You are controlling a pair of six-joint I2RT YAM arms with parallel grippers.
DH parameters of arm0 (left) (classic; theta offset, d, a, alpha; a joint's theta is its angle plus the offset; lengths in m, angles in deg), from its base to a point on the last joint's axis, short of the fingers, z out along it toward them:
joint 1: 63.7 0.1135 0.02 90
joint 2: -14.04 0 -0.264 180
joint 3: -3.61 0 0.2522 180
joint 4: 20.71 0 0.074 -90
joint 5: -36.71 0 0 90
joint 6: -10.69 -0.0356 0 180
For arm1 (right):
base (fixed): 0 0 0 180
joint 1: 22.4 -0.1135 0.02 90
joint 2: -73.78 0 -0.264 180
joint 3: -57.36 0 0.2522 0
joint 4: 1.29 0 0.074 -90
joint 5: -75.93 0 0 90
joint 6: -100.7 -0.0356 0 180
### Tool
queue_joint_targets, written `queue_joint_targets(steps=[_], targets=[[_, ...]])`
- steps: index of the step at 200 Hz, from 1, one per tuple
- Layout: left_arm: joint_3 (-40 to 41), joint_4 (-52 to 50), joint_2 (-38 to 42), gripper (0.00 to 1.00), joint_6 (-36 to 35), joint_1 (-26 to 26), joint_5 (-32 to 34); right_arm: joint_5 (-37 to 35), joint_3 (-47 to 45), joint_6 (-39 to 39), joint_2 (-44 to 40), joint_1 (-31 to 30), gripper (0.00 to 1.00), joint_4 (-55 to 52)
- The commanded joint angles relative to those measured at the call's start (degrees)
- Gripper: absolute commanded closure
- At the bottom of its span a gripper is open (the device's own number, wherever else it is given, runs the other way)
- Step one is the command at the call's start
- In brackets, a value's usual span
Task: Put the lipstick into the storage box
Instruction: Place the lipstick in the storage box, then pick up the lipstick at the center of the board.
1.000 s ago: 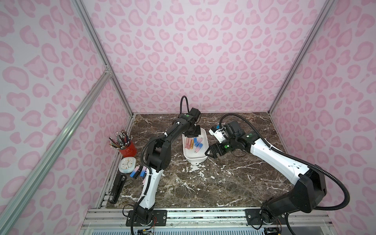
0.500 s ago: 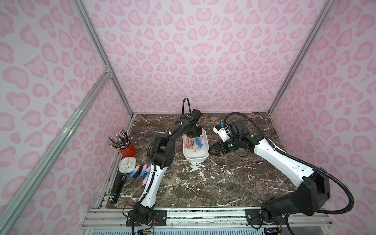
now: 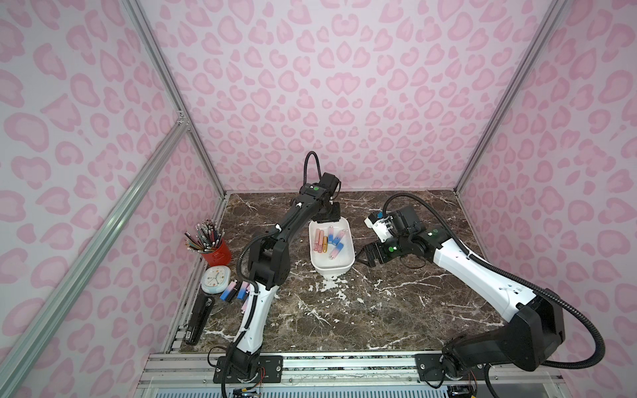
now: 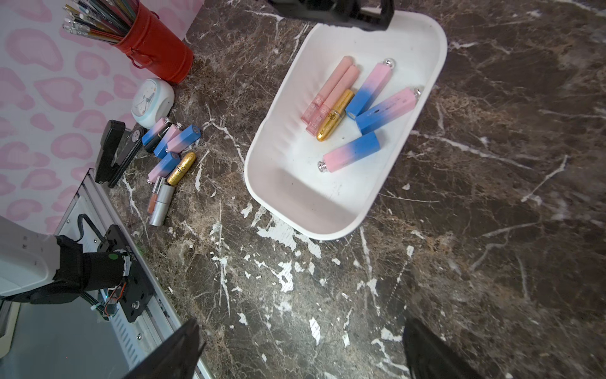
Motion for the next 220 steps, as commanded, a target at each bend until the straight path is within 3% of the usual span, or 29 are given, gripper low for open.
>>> queue_joint_targets(steps=[1, 46, 90, 152, 220], targets=[[7.1, -3.6, 6.4, 0.58, -0.8, 0.4, 5.8, -0.1, 0.1, -0.7, -0.5, -0.4, 0.01, 1.1], [37.4, 1.0, 27.2, 0.57, 4.5, 4.3, 8.5, -7.3, 4.3, 0.6, 0.8, -3.7, 0.01, -5.7], [58.6, -0.7, 43.5, 0.56, 9.4, 5.2, 13.4, -4.9, -1.0, -1.0, -2.5, -6.5, 0.01, -1.6], [71.7, -1.0, 53.1, 0.55, 14.6, 6.4, 12.9, -4.1, -3.8, -1.3, -4.7, -9.8, 0.01, 0.0], [73.8, 2.9, 49.4, 0.56, 11.2, 9.8, 12.2, -5.0, -7.1, -4.6, -7.6, -10.8, 0.01, 2.7]])
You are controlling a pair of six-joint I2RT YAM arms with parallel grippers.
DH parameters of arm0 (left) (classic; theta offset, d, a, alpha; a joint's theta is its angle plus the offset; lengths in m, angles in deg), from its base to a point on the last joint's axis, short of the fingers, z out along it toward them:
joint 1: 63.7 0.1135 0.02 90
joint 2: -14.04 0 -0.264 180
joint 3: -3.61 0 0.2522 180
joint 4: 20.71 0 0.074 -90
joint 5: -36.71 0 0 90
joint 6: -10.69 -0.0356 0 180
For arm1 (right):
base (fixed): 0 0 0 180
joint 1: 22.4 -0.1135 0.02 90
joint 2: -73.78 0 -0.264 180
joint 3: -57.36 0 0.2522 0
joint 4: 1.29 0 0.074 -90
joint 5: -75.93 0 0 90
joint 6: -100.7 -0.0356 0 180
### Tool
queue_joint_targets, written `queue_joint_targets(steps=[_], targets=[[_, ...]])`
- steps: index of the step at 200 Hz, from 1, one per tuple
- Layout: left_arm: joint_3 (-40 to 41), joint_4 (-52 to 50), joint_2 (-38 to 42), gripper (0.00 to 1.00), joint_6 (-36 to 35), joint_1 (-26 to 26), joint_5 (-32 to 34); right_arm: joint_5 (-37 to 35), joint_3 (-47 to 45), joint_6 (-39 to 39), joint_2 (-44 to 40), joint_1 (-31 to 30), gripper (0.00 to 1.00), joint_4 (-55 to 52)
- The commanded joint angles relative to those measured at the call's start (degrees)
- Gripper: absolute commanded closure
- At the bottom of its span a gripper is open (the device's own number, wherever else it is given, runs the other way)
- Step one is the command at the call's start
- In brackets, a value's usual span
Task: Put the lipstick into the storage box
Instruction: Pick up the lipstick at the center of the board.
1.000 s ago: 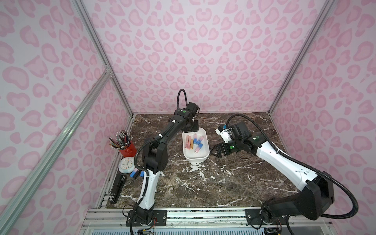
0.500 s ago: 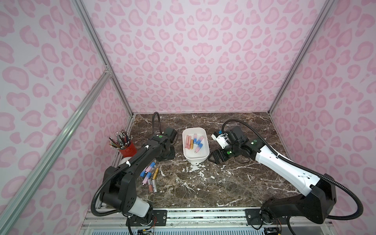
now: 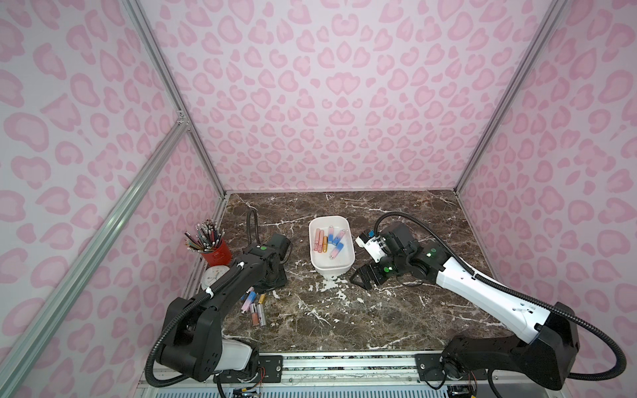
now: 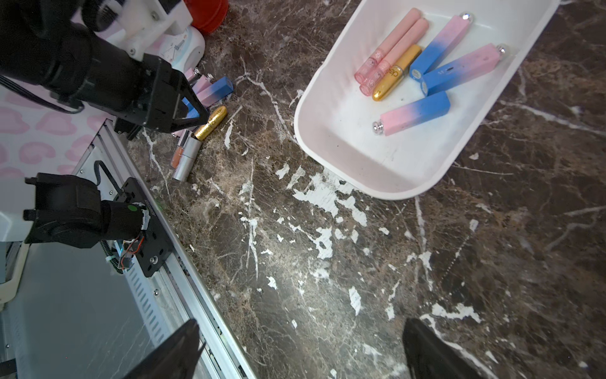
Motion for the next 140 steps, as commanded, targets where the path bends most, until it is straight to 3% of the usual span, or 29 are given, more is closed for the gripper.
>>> queue_joint_targets(steps=[1, 77, 140], targets=[[0.5, 1.6, -1.4, 0.56, -1.5, 1.3, -0.1, -1.2, -0.3, -1.5, -0.5, 0.0, 0.01, 1.5], [2.2, 4.6, -5.5, 0.56, -6.8, 6.5, -0.9, -2.8, -2.2, -4.7, -2.6, -0.1, 0.01, 2.3], [3.5, 7.4, -8.4, 0.56, -7.6, 7.4, -1.6, -3.0, -0.8, -3.9, -1.6, -0.1, 0.01, 1.1]])
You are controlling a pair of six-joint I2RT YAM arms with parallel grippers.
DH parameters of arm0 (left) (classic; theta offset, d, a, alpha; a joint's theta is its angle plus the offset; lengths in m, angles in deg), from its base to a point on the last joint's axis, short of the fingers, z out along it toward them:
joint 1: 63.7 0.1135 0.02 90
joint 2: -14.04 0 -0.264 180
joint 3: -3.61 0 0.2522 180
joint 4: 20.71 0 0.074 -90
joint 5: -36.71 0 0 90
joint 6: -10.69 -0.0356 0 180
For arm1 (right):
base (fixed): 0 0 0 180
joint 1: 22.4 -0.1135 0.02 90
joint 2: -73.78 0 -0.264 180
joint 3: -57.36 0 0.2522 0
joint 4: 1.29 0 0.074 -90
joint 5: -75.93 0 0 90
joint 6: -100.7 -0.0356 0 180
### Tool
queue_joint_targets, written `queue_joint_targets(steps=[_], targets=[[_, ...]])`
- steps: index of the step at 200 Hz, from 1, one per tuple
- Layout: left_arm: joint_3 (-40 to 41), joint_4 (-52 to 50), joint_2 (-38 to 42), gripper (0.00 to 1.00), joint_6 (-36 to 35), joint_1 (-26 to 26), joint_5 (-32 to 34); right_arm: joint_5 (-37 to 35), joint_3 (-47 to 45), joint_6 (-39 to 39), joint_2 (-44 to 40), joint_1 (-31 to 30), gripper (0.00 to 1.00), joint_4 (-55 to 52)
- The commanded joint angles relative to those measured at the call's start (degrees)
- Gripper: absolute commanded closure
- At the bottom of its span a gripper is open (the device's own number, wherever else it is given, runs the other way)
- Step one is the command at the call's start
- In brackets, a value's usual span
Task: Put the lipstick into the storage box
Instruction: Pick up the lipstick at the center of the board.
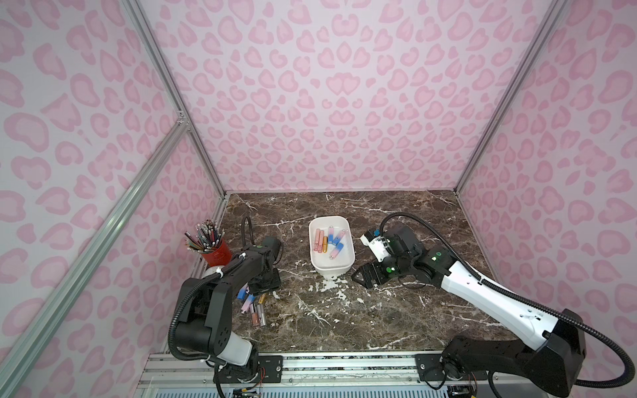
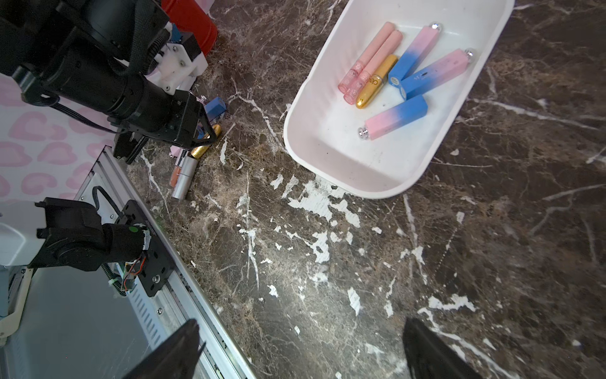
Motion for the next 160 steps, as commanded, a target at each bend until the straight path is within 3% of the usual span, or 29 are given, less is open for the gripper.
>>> queue_joint_targets(steps=[1, 72, 98, 128, 160], targets=[[0.2, 1.1, -0.9, 0.56, -0.8, 0.2, -0.5, -0.6, 0.6, 0.5, 0.6, 0.0, 0.01, 0.0], [-0.3, 2.8, -3.0, 0.59, -1.0, 0.5, -1.9, -1.3, 0.4, 0.6, 1.0, 0.0, 0.01, -0.5], [-1.0, 3.0, -4.3, 0.72, -1.1, 0.5, -2.6, -1.5, 0.2, 0.5, 0.7, -0.1, 0.01, -0.6], [-1.1, 3.7, -5.1, 0.74, -0.8, 0.5, -3.3, -1.7, 0.5, 0.9, 0.8, 0.2, 0.01, -1.0], [-2.3, 3.7, -5.3, 0.88, -0.4, 0.3, -4.0, -1.7, 0.7, 1.3, 0.7, 0.8, 0.01, -1.4]])
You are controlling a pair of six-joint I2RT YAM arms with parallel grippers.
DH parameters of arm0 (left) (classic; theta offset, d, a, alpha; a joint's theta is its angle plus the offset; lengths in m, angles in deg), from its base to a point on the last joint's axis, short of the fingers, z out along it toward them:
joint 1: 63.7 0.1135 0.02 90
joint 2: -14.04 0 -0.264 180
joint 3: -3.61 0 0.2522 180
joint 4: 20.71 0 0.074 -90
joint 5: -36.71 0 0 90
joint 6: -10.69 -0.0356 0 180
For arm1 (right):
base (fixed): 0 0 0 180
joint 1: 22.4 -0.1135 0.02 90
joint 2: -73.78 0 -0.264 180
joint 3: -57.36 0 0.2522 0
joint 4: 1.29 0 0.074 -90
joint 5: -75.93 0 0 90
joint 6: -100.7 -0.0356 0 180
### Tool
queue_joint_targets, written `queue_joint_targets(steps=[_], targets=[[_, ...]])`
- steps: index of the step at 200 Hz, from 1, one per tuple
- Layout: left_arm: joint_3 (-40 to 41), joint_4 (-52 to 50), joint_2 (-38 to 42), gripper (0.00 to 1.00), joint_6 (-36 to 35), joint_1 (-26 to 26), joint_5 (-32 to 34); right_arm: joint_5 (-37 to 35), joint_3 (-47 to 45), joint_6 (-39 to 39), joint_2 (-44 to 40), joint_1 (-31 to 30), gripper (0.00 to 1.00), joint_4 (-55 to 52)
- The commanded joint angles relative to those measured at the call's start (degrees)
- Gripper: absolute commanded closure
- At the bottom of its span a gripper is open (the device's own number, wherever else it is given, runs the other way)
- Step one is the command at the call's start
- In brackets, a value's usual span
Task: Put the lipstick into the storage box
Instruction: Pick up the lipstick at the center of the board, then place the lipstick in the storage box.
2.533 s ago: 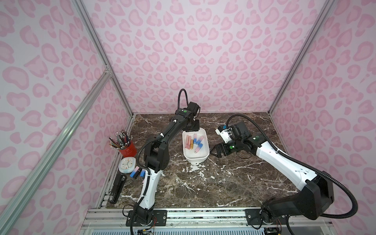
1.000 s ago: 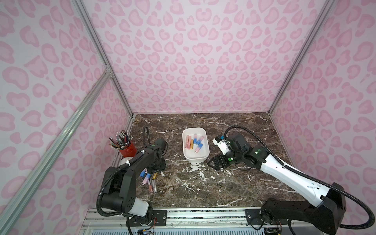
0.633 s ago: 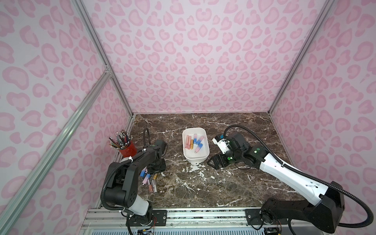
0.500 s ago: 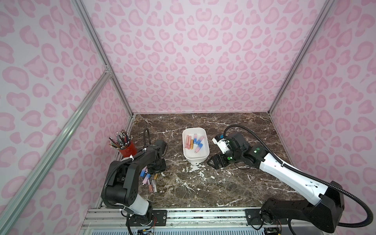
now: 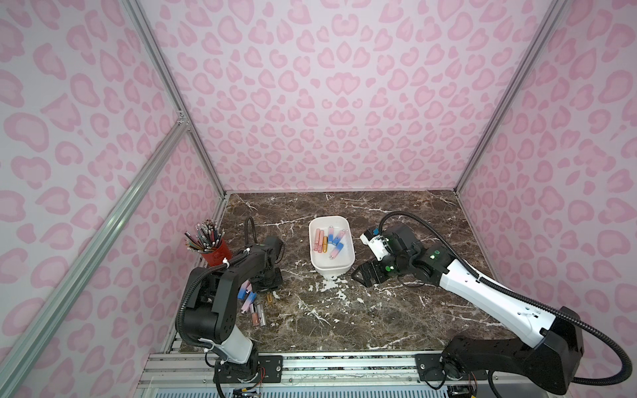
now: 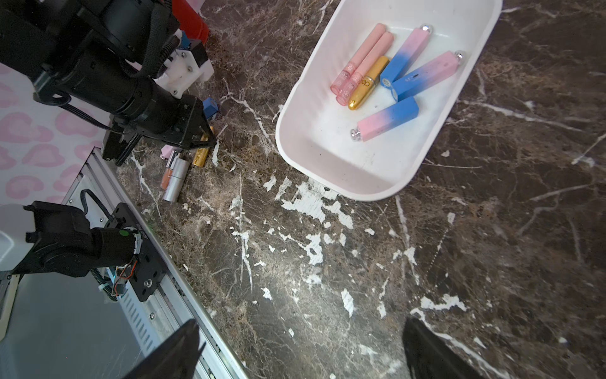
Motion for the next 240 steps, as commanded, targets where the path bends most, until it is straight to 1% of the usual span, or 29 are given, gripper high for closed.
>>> queue_joint_targets(steps=[1, 17, 49, 79, 111, 139, 191, 211, 240], targets=[[-1.2, 1.3, -0.6, 0.88, 0.5, -0.2, -1.5, -0.8, 0.1, 1.0, 0.0, 0.4, 0.01, -0.9], [-3.4, -0.2, -0.9, 0.91, 0.5, -0.5, -1.5, -0.7, 0.1, 1.2, -0.1, 0.8, 0.01, -1.0], [-10.5, -4.4, -0.3, 0.92, 0.9, -2.3, -0.6, -1.2, -0.3, 1.4, 0.0, 1.6, 0.01, -1.1], [-20.3, -9.2, -1.0, 0.91, 1.1, -4.9, 0.7, -3.5, -0.2, 1.9, 0.6, 1.5, 0.01, -2.0], [-32.7, -12.4, -4.1, 0.90, 1.6, -9.3, 1.8, -4.8, 0.5, 2.5, 0.8, 1.6, 0.01, -2.8], [-41.3, -11.5, -9.3, 0.91, 2.3, -13.0, 1.9, -4.9, 1.0, 3.0, 1.1, 1.6, 0.01, -3.2], [-56.5, -10.5, -24.1, 0.91, 1.3, -18.7, 0.5, -5.3, 3.0, 5.0, 1.2, 1.9, 0.01, -6.9], [-60.2, -10.3, -28.4, 0.91, 1.4, -20.5, -0.8, -5.7, 3.3, 5.0, 0.6, 2.2, 0.01, -7.6], [-62.4, -9.5, -32.0, 0.90, 1.8, -22.2, -2.5, -5.8, 2.8, 4.4, -0.8, 2.2, 0.01, -8.3]])
